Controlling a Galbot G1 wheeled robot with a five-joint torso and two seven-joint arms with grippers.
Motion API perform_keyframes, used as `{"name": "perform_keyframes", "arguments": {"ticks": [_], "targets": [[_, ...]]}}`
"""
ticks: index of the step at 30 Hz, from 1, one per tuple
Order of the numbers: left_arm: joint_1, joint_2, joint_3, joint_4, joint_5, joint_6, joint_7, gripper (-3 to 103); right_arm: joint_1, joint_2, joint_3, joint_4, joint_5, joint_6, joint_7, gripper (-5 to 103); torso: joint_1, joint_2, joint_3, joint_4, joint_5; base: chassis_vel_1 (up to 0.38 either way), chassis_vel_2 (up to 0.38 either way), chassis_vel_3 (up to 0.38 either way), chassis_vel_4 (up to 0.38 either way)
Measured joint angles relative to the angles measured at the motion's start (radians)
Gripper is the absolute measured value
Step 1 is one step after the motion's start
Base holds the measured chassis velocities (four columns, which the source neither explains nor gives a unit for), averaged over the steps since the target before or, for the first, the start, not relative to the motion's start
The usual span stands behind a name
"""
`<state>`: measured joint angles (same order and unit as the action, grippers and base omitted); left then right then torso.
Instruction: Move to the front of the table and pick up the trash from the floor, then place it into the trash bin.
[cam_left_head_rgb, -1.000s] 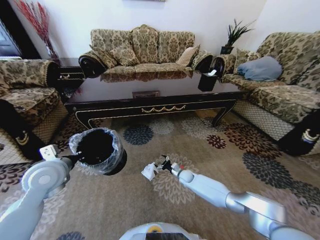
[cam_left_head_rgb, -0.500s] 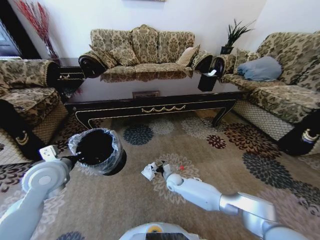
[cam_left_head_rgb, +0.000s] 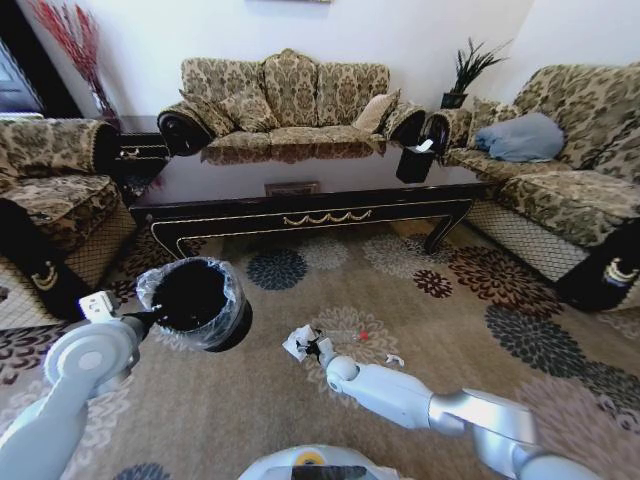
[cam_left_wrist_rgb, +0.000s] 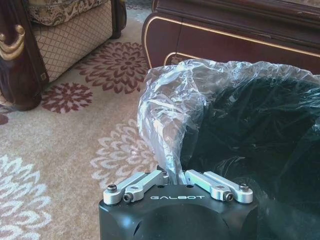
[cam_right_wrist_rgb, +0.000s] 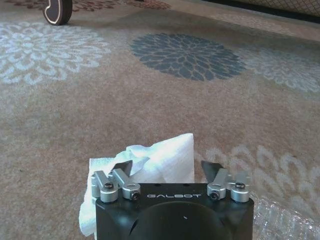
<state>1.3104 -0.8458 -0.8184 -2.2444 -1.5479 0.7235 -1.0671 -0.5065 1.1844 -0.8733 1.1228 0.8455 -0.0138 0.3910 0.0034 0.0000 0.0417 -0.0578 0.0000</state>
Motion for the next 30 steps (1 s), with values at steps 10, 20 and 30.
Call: {"name": "perform_keyframes", "arguments": {"ticks": [10, 20, 30], "targets": [[-0.012, -0.005, 0.010, 0.009, 0.003, 0.000, 0.000, 2, -0.009, 0.002, -0.001, -0.012, -0.032, 0.001, -0.005, 44, 0.000, 0.000, 0.000, 0.0000, 0.0000, 0.000, 0.000, 0.000, 0.000], [-0.012, -0.005, 0.013, 0.013, 0.008, 0.000, 0.000, 2, -0.011, -0.007, 0.005, -0.008, -0.081, 0.044, -0.047, 7, 0.000, 0.000, 0.000, 0.0001, 0.0000, 0.000, 0.000, 0.000, 0.000], [-0.006, -0.005, 0.014, 0.008, 0.008, 0.000, 0.001, 2, -0.008, -0.048, 0.077, 0.055, -0.123, 0.140, -0.125, 0, 0.000, 0.000, 0.000, 0.0000, 0.0001, 0.000, 0.000, 0.000, 0.000]]}}
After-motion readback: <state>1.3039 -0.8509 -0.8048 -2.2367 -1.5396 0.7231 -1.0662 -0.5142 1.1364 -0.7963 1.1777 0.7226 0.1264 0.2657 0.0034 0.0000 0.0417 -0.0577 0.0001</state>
